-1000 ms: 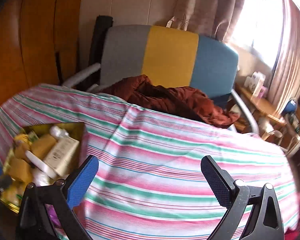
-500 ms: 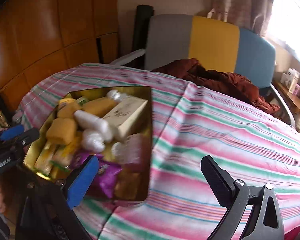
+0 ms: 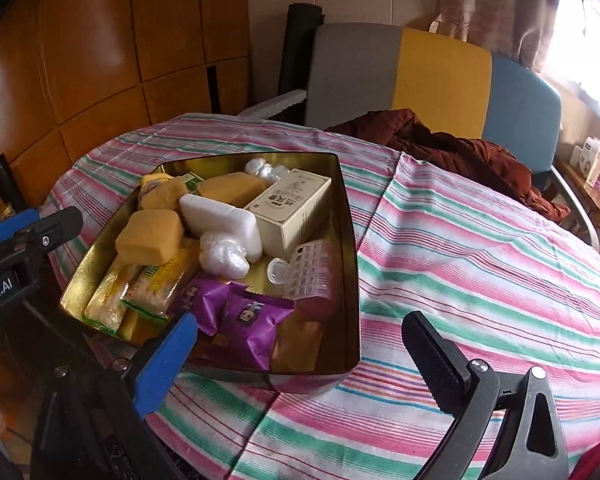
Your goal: Organize objects
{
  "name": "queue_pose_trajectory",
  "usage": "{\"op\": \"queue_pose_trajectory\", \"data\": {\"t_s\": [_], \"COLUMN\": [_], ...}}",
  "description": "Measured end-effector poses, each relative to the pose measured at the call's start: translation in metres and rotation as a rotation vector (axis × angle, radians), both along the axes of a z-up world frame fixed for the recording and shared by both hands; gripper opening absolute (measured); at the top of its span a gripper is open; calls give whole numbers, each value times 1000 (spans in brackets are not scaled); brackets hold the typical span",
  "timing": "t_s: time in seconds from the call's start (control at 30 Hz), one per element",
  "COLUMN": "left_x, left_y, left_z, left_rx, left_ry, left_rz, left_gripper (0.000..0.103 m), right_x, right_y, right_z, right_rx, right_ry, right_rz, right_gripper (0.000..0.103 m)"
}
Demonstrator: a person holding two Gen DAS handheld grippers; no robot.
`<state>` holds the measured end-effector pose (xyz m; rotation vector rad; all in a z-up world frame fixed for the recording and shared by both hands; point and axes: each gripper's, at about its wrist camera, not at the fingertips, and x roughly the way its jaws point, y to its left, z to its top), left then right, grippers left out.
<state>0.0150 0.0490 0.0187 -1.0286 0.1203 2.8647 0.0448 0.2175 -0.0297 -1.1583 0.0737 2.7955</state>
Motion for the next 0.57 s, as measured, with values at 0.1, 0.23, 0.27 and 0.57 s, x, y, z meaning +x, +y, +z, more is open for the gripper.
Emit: {"op": "queue_pose_trajectory", "data": {"t_s": [0.1, 0.23, 0.27, 0.57], "left_x": [-2, -4, -3, -5], "left_y": [0, -1, 0, -1], "left_z": [-4, -10, -11, -15], "left_rx": [8, 14, 5, -14], "left_ry": [-25, -44, -39, -24], "left_rz": [-5, -10, -13, -10], "left_gripper": [64, 64, 64, 63], "right_x": [-3, -4, -4, -8], "right_y": [-2, -5, -6, -9], "right_z": [1, 0, -1, -8], "right_rx": [4, 3, 5, 6], "right_ry": [-3, -8, -12, -30], "right_rz": [7, 13, 16, 16], "right_gripper": [103, 103, 103, 103]}}
